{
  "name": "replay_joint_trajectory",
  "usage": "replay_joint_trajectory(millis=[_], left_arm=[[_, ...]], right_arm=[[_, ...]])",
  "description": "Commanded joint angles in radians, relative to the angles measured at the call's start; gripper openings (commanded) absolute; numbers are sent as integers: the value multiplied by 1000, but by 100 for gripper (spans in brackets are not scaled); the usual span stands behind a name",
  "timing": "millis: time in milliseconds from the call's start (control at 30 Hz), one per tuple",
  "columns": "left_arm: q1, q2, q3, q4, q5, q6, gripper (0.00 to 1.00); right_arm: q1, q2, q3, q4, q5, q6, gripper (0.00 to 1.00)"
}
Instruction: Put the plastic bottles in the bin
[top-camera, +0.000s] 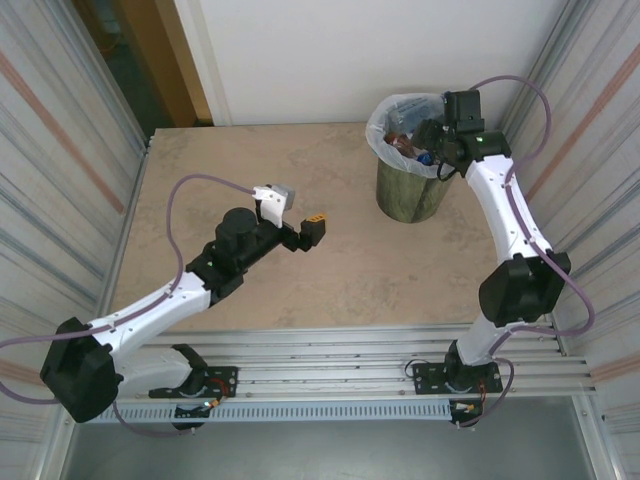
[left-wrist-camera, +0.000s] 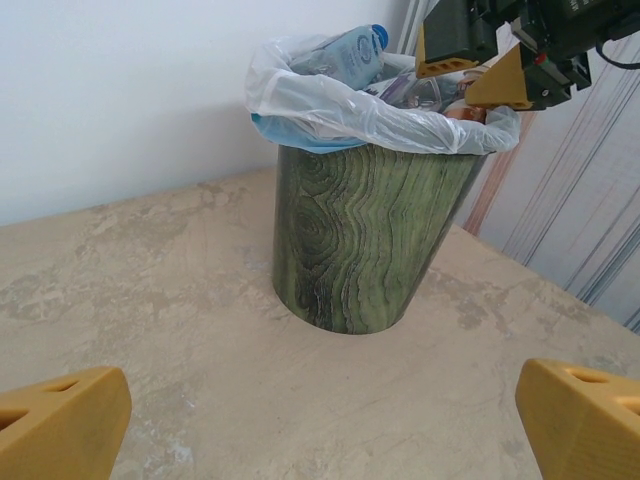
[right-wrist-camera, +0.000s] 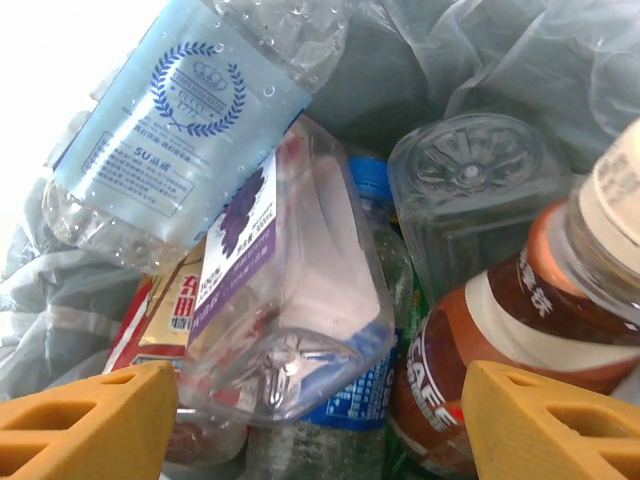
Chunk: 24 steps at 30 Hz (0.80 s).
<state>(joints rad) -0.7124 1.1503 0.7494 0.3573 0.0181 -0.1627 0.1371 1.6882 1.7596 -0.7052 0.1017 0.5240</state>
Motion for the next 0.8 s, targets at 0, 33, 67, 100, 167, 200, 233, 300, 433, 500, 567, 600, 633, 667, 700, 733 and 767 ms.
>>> replay_joint_trajectory(millis=[0, 33, 67, 100, 167, 200, 233, 300, 433, 500, 567, 600, 633, 667, 700, 733, 767], left_arm=[[8, -6, 1, 29, 2, -12, 99], [8, -7, 1, 30, 2, -12, 99], [8, -7, 1, 29, 3, -12, 99], [8, -6, 1, 31, 3, -12, 99], [10, -4, 1, 31, 2, -14, 99], [10, -3, 1, 31, 1, -14, 99], [10, -4, 1, 31, 2, -14, 99], [10, -3, 1, 32, 1, -14, 99], [11, -5, 1, 34, -1, -14, 99], [11, -7, -5, 38, -4, -15, 99], [13, -9, -11, 43, -7, -18, 99], [14, -10, -11, 42, -7, -18, 99], [14, -9, -11, 43, -7, -18, 99], [14, -10, -12, 43, -6, -18, 99], [16, -10, -12, 42, -7, -18, 99], [16, -12, -12, 42, -7, -18, 99], [17, -12, -12, 41, -7, -18, 99]], right_arm=[[-7, 32, 16, 32, -33, 25, 73], [-7, 39, 25, 31, -32, 25, 73], [-9, 47, 34, 29, -29, 24, 73], [-11, 55, 42, 25, -30, 26, 72], [-14, 73, 61, 14, -28, 27, 72], [-16, 82, 71, 7, -28, 28, 72], [-17, 92, 82, 1, -28, 30, 72], [-17, 109, 103, -14, -31, 33, 71], [-17, 134, 145, -27, -49, 42, 69], [-17, 142, 149, -25, -58, 47, 69], [-19, 143, 147, -25, -63, 55, 68], [-19, 144, 148, -22, -65, 61, 68], [-19, 143, 146, -19, -69, 63, 66], [-19, 143, 144, -16, -72, 68, 64], [-21, 142, 143, -13, -74, 72, 62], [-21, 139, 141, -10, -74, 74, 59], [-20, 139, 139, -9, -74, 76, 57]])
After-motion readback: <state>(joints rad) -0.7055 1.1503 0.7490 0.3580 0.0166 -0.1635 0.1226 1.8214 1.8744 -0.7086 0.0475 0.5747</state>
